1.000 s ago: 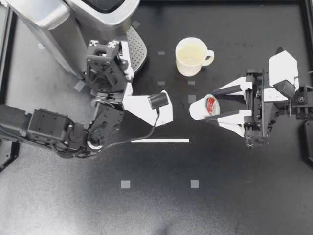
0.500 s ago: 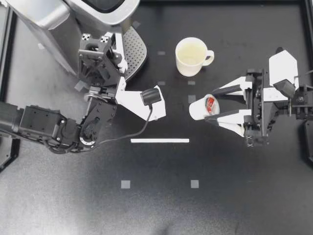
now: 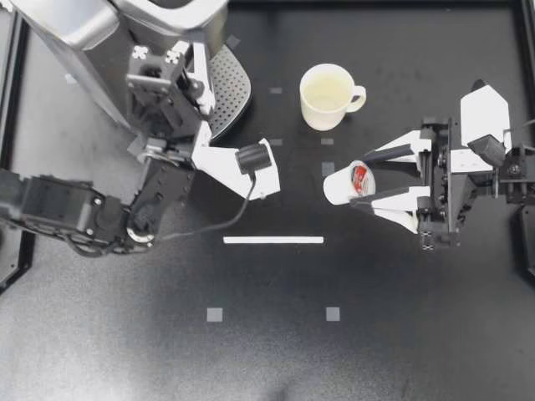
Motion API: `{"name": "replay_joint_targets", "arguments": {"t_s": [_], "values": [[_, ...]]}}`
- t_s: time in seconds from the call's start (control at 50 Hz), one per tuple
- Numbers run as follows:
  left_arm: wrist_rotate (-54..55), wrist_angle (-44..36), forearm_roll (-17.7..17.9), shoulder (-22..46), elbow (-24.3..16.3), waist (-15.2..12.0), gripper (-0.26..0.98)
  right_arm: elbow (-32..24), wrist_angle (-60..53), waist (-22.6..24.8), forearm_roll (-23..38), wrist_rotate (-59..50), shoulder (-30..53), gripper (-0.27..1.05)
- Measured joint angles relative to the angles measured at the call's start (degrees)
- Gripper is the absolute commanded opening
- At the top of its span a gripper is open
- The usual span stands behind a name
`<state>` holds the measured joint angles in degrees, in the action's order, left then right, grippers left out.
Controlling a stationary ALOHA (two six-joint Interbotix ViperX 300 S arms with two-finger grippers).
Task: Place the coffee capsule inside the capsule container, then place the cup onto the center of the cup tray.
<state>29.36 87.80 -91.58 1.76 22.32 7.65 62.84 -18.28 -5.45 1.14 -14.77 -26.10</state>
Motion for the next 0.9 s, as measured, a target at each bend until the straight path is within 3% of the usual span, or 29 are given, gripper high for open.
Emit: {"name": "replay_joint_targets", "arguments": {"t_s": [0.18,0.58,0.74,0.9], "values": [[-0.1,-1.0,-0.7,-2.9,-0.1,-3.3,0.05,0.0,0.0,0.0,0.0,-0.1,-0.4,0.43],[7.5,-5.4,0.1,-8.3,-1.3,-5.1,0.05,0.0,0.0,0.0,0.0,-0.3,-0.4,0.43],[11.8,-7.6,4.0,-11.8,-1.2,-5.6,0.05,-0.4,0.0,0.0,0.0,-0.3,-0.4,0.43],[18.1,-12.7,8.5,-17.2,-0.3,-8.1,0.05,-0.8,0.0,0.0,0.0,-0.3,-0.5,0.43]]}}
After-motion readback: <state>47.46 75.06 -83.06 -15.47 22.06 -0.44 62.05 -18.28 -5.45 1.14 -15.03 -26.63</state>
